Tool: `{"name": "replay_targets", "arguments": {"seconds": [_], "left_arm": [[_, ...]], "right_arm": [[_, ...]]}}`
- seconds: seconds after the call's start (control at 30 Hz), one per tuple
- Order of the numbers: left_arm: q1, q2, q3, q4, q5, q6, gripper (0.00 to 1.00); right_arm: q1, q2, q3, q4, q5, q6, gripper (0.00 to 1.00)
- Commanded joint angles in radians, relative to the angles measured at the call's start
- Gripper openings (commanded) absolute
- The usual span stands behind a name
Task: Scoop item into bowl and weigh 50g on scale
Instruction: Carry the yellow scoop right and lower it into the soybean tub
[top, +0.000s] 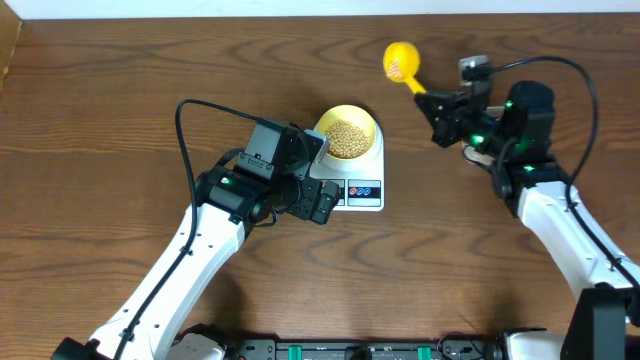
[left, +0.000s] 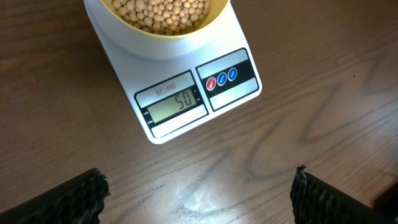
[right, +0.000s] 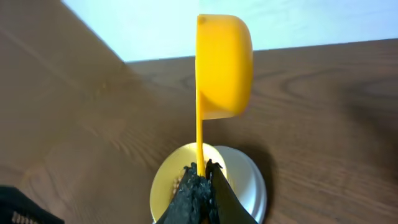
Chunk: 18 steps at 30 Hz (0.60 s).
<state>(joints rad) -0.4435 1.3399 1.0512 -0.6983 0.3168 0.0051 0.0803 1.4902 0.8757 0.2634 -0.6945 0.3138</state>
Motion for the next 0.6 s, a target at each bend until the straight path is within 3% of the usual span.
{"name": "replay_targets", "arguments": {"seconds": [0.0, 0.27, 0.47, 0.57], "left_arm": [[-0.001, 0.003, -0.002, 0.000, 0.011, 0.017, 0.96], [-0.001, 0.003, -0.002, 0.000, 0.011, 0.017, 0.96], [-0.001, 0.003, -0.002, 0.000, 0.011, 0.017, 0.96], [-0.001, 0.003, -0.002, 0.000, 0.011, 0.017, 0.96]], "right_arm": [[-0.045, -0.065, 0.005, 0.001, -0.031, 0.056, 0.01], [-0.193, -0.179, 0.005, -0.198, -0.030, 0.057, 0.02], [-0.317, -0.190, 0.005, -0.443, 0.074, 0.244, 0.02], [-0.370, -0.190, 0.005, -0.502, 0.109, 0.269, 0.01]]}}
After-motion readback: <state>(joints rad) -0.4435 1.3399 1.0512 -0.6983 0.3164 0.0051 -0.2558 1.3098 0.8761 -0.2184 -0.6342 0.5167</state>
